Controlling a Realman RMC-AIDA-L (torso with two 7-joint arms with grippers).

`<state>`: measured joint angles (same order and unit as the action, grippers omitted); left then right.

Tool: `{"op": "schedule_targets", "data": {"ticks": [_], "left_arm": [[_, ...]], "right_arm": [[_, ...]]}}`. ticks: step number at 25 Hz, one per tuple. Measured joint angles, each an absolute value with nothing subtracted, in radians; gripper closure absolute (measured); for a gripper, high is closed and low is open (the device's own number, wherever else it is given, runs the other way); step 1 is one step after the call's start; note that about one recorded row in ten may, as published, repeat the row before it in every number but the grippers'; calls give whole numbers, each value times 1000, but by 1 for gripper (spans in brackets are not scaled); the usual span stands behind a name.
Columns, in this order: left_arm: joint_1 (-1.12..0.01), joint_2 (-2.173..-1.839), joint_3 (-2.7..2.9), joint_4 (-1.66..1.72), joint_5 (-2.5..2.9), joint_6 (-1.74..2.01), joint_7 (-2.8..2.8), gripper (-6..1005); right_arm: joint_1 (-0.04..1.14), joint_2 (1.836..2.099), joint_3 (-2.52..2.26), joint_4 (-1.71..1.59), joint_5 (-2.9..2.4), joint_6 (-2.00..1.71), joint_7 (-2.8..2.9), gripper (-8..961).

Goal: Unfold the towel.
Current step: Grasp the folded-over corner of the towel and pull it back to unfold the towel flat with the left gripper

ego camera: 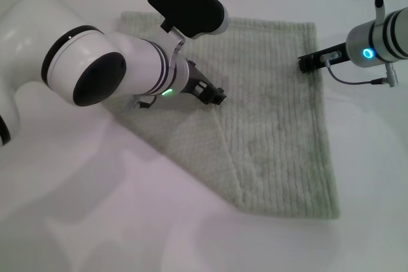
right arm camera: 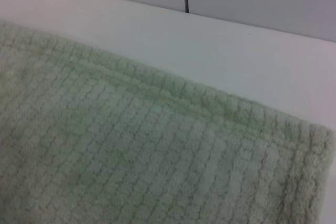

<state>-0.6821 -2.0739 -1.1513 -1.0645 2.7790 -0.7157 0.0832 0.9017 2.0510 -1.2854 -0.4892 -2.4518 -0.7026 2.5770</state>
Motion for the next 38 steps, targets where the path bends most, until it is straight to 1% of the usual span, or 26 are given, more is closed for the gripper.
{"op": "schedule_targets", "data": {"ticks": [13, 29, 38], "left_arm": [[-694, -2076, -1144, -1066, 2774, -744, 81, 262], [-738, -2073, -1148, -1028, 2753, -782, 94, 283], [-745, -2071, -1148, -1043, 2757, -812, 95, 505]], "right_arm": [[899, 2051, -1285, -497, -2453, -709, 2577, 954], [896, 2051, -1285, -510, -2450, -717, 2577, 953], [896, 2051, -1285, -511, -2449, -716, 2577, 954]]}}
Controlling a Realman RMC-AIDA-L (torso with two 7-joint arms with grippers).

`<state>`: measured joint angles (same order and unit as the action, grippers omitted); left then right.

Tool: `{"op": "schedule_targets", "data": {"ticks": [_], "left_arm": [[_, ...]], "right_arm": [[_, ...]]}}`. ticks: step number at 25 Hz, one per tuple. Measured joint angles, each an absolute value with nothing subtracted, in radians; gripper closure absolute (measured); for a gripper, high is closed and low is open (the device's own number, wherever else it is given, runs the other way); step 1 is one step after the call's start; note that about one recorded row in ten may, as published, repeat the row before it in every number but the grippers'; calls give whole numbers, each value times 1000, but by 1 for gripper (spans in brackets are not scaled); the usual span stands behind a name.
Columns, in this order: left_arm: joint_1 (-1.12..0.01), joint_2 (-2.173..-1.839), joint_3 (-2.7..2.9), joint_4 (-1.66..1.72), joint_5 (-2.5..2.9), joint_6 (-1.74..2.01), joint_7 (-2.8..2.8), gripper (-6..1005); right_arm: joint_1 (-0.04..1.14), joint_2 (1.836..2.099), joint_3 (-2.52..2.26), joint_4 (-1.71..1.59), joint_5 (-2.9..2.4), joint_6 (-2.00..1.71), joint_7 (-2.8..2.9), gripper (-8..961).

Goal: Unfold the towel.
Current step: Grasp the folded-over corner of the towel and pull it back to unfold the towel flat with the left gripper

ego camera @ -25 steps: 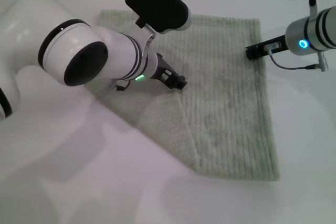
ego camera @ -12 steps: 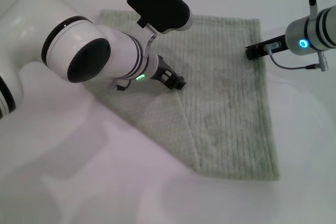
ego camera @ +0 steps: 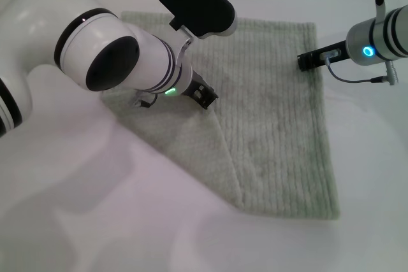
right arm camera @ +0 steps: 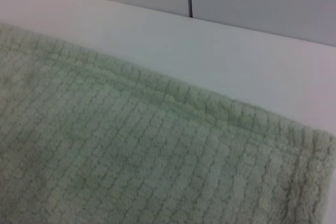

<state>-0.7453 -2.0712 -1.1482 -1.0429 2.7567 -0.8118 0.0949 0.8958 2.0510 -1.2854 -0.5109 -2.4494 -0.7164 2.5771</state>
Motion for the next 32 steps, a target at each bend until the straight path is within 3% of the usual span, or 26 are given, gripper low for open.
{"op": "schedule_targets", "data": {"ticks": [5, 11, 17, 32], "left_arm": [[-748, -2071, -1149, -1069, 2761, -832, 96, 733], [-730, -2070, -1150, -1167, 2779, -894, 96, 930], [-704, -2070, -1152, -1290, 2839, -1003, 87, 975], [-646, -2063, -1204, -1485, 2890, -1255, 89, 974]], "right_arm": [[896, 2051, -1285, -511, -2449, -716, 2577, 953], [890, 2051, -1285, -511, -2449, -716, 2577, 953], [884, 2049, -1285, -511, -2448, -716, 2577, 954], [879, 2046, -1277, -511, -2447, -716, 2577, 954]]}}
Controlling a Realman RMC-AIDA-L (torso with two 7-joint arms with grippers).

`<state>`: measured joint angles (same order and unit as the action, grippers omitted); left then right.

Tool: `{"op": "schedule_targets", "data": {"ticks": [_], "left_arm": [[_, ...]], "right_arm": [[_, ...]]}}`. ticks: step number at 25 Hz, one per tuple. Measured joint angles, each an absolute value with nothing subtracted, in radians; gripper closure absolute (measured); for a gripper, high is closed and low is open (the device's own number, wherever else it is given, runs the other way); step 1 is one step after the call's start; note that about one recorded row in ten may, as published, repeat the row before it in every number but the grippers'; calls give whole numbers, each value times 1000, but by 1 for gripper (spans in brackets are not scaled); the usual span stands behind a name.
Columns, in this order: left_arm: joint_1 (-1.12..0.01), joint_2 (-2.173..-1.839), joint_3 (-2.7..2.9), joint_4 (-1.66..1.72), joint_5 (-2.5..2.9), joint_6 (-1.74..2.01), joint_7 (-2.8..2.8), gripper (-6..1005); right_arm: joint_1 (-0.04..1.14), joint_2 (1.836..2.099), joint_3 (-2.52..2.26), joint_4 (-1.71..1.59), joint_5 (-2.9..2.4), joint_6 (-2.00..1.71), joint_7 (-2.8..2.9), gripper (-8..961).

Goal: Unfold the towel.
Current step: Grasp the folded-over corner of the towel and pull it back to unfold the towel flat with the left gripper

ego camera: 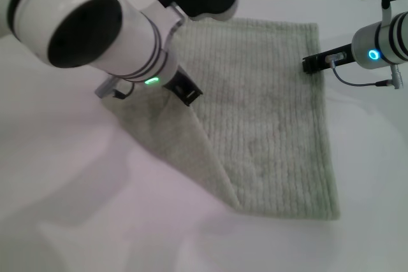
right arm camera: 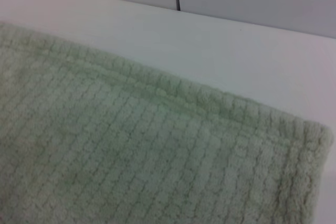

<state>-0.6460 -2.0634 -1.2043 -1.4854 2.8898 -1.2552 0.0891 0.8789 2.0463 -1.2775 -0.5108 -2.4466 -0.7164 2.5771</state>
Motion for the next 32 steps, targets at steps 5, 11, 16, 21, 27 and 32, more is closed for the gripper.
{"op": "schedule_targets", "data": {"ticks": [5, 11, 16, 21, 27, 32], "left_arm": [[-632, -2059, -1233, -1502, 2890, -1300, 101, 974], [-632, -2058, -1244, -1534, 2891, -1410, 121, 973], [-630, -2056, -1246, -1587, 2892, -1464, 118, 975], [-629, -2053, -1261, -1599, 2893, -1489, 110, 976], [-611, -2034, -1295, -1630, 2893, -1492, 93, 974], [-601, -2013, -1344, -1630, 2893, -1488, 97, 973]], "right_arm": [[879, 2046, -1277, -511, -2447, -718, 2577, 954], [880, 2046, -1276, -516, -2448, -729, 2582, 953], [880, 2045, -1276, -518, -2449, -730, 2583, 953], [881, 2045, -1277, -524, -2450, -735, 2583, 953], [880, 2045, -1276, -526, -2450, -739, 2583, 953], [879, 2045, -1277, -528, -2449, -739, 2583, 954]]}}
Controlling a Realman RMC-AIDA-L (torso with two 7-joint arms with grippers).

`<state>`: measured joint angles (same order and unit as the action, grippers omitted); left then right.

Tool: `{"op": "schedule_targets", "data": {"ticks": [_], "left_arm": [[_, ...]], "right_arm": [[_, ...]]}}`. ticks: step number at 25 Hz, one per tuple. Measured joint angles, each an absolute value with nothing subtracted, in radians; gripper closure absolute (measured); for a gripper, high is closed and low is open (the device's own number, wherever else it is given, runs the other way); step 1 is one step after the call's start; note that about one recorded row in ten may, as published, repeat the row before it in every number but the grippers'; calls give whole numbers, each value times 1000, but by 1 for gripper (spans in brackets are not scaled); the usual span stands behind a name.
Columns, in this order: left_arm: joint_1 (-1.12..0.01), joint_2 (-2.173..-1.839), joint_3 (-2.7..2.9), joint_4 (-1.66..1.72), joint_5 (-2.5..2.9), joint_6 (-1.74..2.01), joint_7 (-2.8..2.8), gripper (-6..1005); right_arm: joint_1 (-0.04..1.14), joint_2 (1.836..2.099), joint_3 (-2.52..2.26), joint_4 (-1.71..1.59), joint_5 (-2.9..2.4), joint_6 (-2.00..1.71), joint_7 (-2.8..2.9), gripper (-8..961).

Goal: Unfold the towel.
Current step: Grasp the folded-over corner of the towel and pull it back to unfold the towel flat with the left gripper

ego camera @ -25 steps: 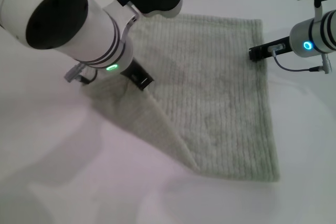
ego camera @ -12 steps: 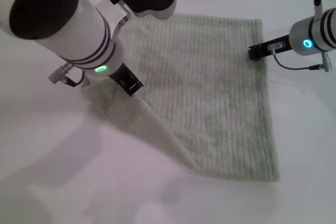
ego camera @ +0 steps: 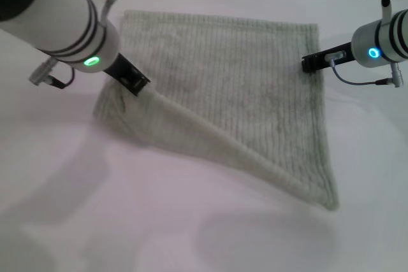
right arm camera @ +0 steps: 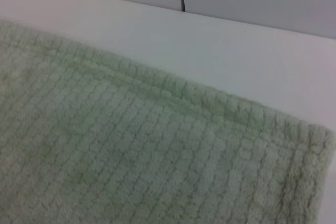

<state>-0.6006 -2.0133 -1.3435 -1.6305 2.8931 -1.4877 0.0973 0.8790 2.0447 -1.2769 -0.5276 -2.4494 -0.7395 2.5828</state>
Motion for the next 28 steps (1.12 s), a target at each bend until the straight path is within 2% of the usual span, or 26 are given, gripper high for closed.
{"op": "schedule_targets", "data": {"ticks": [6, 20, 28], "left_arm": [[-589, -2010, -1377, -1620, 2893, -1514, 105, 971], [-549, -2039, -1371, -1724, 2893, -1653, 85, 967], [-524, -2032, -1378, -1727, 2893, -1667, 72, 964]], "right_arm": [[879, 2045, -1277, -528, -2450, -741, 2584, 954], [880, 2045, -1277, -530, -2453, -746, 2585, 954], [879, 2045, -1277, -536, -2453, -752, 2583, 953]]}}
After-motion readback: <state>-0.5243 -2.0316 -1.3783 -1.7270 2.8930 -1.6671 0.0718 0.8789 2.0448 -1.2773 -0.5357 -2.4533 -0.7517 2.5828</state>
